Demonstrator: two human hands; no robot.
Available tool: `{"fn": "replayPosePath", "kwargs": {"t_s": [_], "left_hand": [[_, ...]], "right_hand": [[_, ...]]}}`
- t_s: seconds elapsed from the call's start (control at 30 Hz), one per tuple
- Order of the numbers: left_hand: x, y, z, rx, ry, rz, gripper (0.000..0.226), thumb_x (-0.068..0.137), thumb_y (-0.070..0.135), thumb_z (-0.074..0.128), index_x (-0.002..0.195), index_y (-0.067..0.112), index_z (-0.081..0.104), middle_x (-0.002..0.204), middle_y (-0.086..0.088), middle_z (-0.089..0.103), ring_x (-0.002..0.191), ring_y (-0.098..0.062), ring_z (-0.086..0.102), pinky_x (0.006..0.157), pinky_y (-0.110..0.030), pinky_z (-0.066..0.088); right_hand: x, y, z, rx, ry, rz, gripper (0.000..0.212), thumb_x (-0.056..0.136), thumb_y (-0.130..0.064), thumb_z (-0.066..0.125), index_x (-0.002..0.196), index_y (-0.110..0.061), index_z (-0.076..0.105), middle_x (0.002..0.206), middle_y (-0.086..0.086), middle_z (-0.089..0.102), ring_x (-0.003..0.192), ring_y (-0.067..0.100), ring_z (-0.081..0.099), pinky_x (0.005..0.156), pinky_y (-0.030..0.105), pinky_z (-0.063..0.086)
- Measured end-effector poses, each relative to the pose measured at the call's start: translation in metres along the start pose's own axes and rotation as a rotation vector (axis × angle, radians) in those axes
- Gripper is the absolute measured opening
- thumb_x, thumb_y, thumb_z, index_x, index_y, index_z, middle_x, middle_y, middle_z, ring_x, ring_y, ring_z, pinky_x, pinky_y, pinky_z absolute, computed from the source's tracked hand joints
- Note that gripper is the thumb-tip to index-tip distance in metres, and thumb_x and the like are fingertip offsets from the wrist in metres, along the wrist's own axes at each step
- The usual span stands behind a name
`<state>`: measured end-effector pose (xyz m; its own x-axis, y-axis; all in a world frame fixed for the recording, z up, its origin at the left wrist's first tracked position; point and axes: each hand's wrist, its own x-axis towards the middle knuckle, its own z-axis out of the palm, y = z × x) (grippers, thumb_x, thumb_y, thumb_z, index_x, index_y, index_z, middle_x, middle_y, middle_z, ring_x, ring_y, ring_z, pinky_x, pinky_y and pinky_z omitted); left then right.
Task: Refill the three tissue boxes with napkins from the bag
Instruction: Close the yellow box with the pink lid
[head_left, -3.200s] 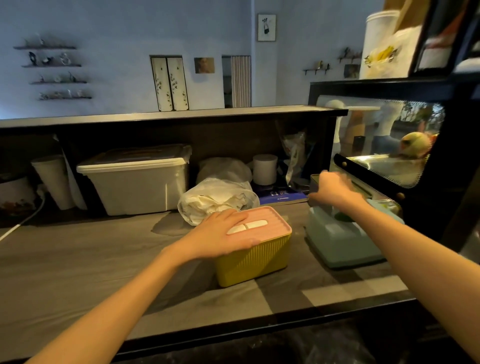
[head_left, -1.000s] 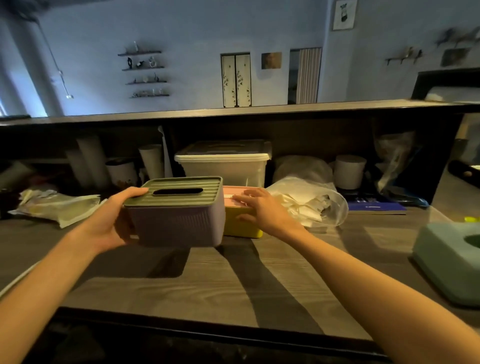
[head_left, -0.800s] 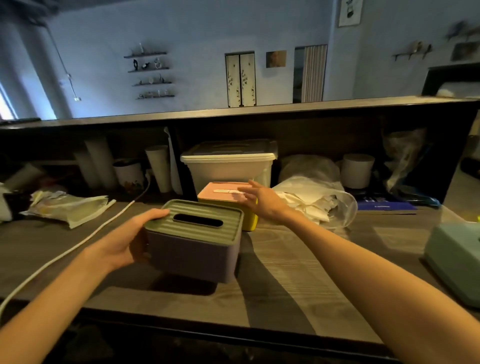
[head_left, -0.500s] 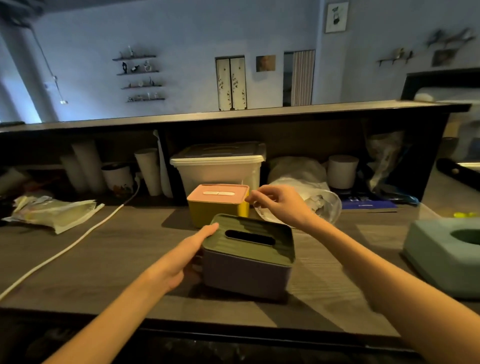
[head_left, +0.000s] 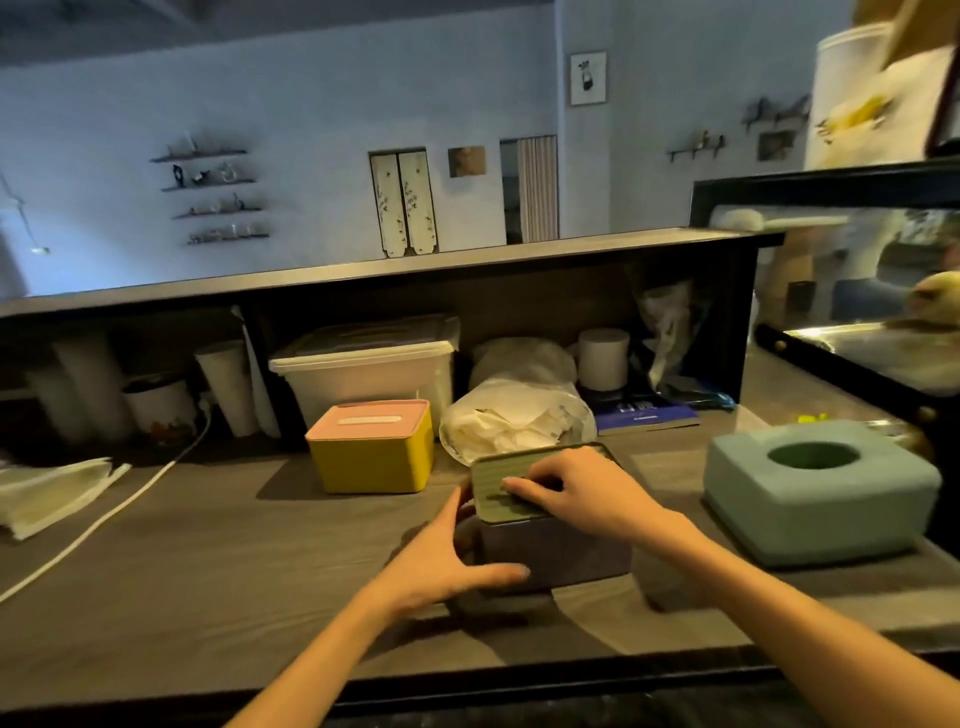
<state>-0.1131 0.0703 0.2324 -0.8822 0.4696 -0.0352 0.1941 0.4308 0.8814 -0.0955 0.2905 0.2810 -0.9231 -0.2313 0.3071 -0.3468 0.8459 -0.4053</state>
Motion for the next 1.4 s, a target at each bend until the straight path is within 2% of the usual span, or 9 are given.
{"fn": "replayPosePath", "kwargs": {"t_s": [0.13, 0.27, 0.4, 0.53, 0.7, 0.83, 1.0, 1.27, 1.4], "left_hand": [[0.007, 0.000, 0.015, -0.109, 0.052, 0.059, 0.101, 0.063, 0.038, 0.096, 0.143, 0.049, 0.035, 0.137, 0.020, 0.058, 0.124, 0.006, 0.055, 0.097, -0.015, 0.049], [0.014, 0.008, 0.020, -0.096, 0.046, 0.041, 0.102, 0.068, 0.017, 0.094, 0.147, 0.039, 0.033, 0.140, 0.011, 0.055, 0.112, 0.011, 0.059, 0.085, -0.010, 0.050], [0.027, 0.015, 0.017, 0.077, 0.042, -0.024, 0.129, 0.061, 0.040, 0.095, 0.159, 0.034, 0.012, 0.156, 0.010, 0.039, 0.141, -0.016, 0.042, 0.110, -0.027, 0.041], [0.027, 0.027, 0.010, 0.066, 0.047, 0.022, 0.146, 0.042, 0.064, 0.093, 0.158, 0.041, 0.008, 0.161, 0.007, 0.030, 0.146, -0.022, 0.035, 0.117, -0.044, 0.038], [0.015, 0.075, -0.017, 0.013, 0.237, 0.356, 0.116, 0.054, 0.061, 0.088, 0.152, 0.052, 0.025, 0.156, 0.018, 0.035, 0.142, -0.002, 0.033, 0.106, -0.013, 0.035], [0.005, 0.110, -0.032, -0.008, 0.195, 0.343, 0.095, 0.060, 0.057, 0.090, 0.141, 0.055, 0.040, 0.139, 0.019, 0.054, 0.129, 0.001, 0.051, 0.107, -0.023, 0.043], [-0.012, 0.108, -0.042, -0.180, 0.164, 0.286, 0.072, 0.070, 0.028, 0.081, 0.135, 0.037, 0.052, 0.112, 0.018, 0.069, 0.104, 0.008, 0.065, 0.090, -0.016, 0.054], [-0.026, 0.090, -0.057, 0.041, 0.259, 0.205, 0.086, 0.067, 0.045, 0.086, 0.140, 0.030, 0.045, 0.122, 0.015, 0.060, 0.107, 0.005, 0.060, 0.087, -0.010, 0.050], [-0.029, 0.060, -0.091, 0.331, 0.196, 0.056, 0.094, 0.076, 0.036, 0.085, 0.151, 0.035, 0.030, 0.129, 0.019, 0.047, 0.120, -0.002, 0.051, 0.087, -0.011, 0.042]], "right_hand": [[0.003, 0.004, -0.005, -0.021, -0.071, 0.030, 0.038, 0.092, -0.066, 0.058, 0.067, -0.038, 0.062, 0.065, -0.010, 0.062, 0.063, 0.007, 0.057, 0.060, 0.031, 0.044], [0.001, 0.008, -0.017, 0.202, 0.028, 0.058, 0.051, 0.091, -0.063, 0.062, 0.079, -0.015, 0.077, 0.064, 0.000, 0.065, 0.057, 0.010, 0.055, 0.056, 0.027, 0.037], [0.007, 0.001, -0.056, 0.383, 0.167, 0.073, 0.053, 0.094, -0.059, 0.059, 0.084, -0.010, 0.077, 0.071, 0.010, 0.068, 0.061, 0.007, 0.055, 0.058, 0.024, 0.038], [0.009, -0.006, -0.061, 0.488, 0.124, 0.119, 0.052, 0.100, -0.057, 0.052, 0.096, -0.011, 0.075, 0.077, 0.007, 0.065, 0.071, 0.012, 0.054, 0.070, 0.032, 0.040], [0.015, -0.028, -0.069, 1.201, -0.017, 0.119, 0.031, 0.108, -0.034, 0.046, 0.099, -0.014, 0.069, 0.086, 0.000, 0.067, 0.084, 0.016, 0.062, 0.087, 0.035, 0.051], [0.021, -0.059, -0.065, 1.400, -0.099, 0.077, 0.032, 0.109, -0.033, 0.044, 0.108, -0.014, 0.070, 0.100, 0.005, 0.071, 0.103, 0.021, 0.067, 0.098, 0.038, 0.050], [0.028, -0.076, -0.053, 1.626, -0.137, 0.056, 0.034, 0.110, -0.029, 0.041, 0.111, -0.009, 0.069, 0.102, 0.004, 0.073, 0.104, 0.018, 0.069, 0.097, 0.033, 0.053], [0.039, -0.071, -0.027, 1.455, -0.214, 0.030, 0.039, 0.111, -0.028, 0.038, 0.135, -0.007, 0.061, 0.132, 0.010, 0.068, 0.126, 0.025, 0.063, 0.111, 0.042, 0.047], [0.039, -0.032, -0.030, 0.829, 0.067, 0.034, 0.026, 0.105, -0.022, 0.056, 0.124, -0.009, 0.067, 0.115, 0.006, 0.075, 0.105, 0.015, 0.073, 0.098, 0.035, 0.057]]}}
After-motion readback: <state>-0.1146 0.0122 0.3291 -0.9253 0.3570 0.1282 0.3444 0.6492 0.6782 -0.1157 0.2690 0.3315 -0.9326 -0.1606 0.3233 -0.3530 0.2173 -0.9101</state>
